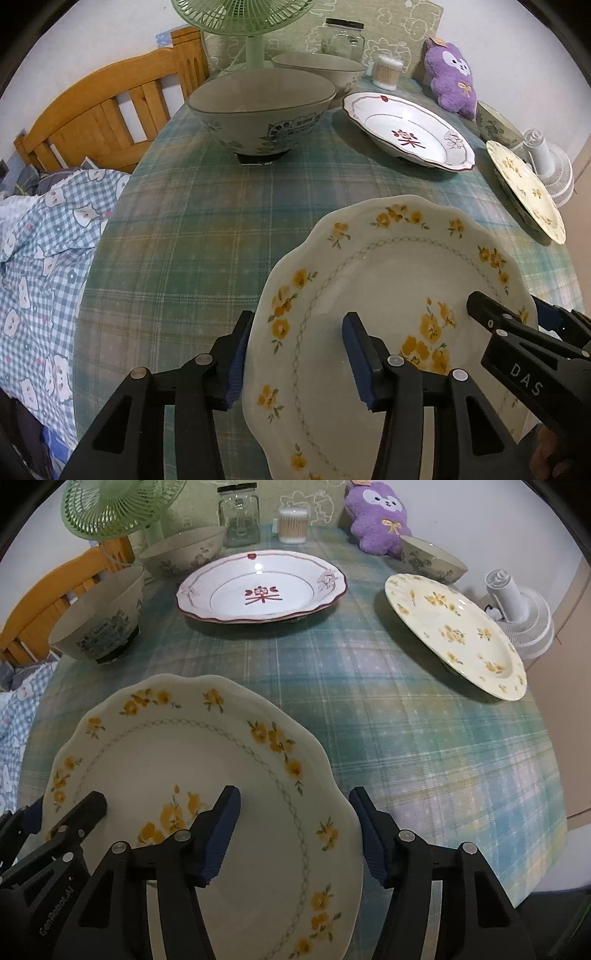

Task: Organize plates and bowls

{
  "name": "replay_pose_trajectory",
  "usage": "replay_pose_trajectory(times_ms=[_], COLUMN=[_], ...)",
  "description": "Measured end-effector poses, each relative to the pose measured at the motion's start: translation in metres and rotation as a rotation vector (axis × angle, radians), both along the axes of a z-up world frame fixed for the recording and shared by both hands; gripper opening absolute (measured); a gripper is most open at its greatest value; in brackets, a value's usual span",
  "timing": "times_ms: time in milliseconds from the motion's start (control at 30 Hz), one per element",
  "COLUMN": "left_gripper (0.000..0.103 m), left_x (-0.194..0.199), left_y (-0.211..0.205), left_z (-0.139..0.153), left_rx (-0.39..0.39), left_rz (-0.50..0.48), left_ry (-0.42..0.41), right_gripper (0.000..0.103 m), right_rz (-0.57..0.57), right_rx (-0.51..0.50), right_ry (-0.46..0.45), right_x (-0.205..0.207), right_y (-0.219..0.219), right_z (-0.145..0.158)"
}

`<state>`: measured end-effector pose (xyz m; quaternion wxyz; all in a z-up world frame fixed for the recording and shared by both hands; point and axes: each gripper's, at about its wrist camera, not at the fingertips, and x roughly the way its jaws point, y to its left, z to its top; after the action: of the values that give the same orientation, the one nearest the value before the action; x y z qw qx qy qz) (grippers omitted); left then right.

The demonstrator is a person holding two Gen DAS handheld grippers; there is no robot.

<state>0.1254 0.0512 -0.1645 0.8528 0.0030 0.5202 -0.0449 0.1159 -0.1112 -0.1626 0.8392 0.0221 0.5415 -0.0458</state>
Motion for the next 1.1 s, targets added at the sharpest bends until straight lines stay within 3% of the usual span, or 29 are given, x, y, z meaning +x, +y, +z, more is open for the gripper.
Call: replay_pose_trajectory(times_ms=[167, 733, 1100], left_gripper=[0.051, 0.051, 0.051], left_x=[0.0, 0.002, 0.015], left_y=[-0.003, -0.078, -0.112], left_z=[0.002, 0.015, 0.003], left_rx=[0.017, 0.028, 0.024], left_rz=[0.047, 0.009, 0.016], left_ry=[0.014, 0.007, 0.039], right_gripper=[0.063, 0.061, 0.061], right_rz=[0.039, 0.005, -0.021], right_rx=[0.013, 0.033, 0.025], right_ry=[0.024, 0.015, 0.034], right_x=[0.003, 0.009, 0.022], right_y=[-0.003, -0.085, -0.12], right_z=[0.0, 0.016, 0.003])
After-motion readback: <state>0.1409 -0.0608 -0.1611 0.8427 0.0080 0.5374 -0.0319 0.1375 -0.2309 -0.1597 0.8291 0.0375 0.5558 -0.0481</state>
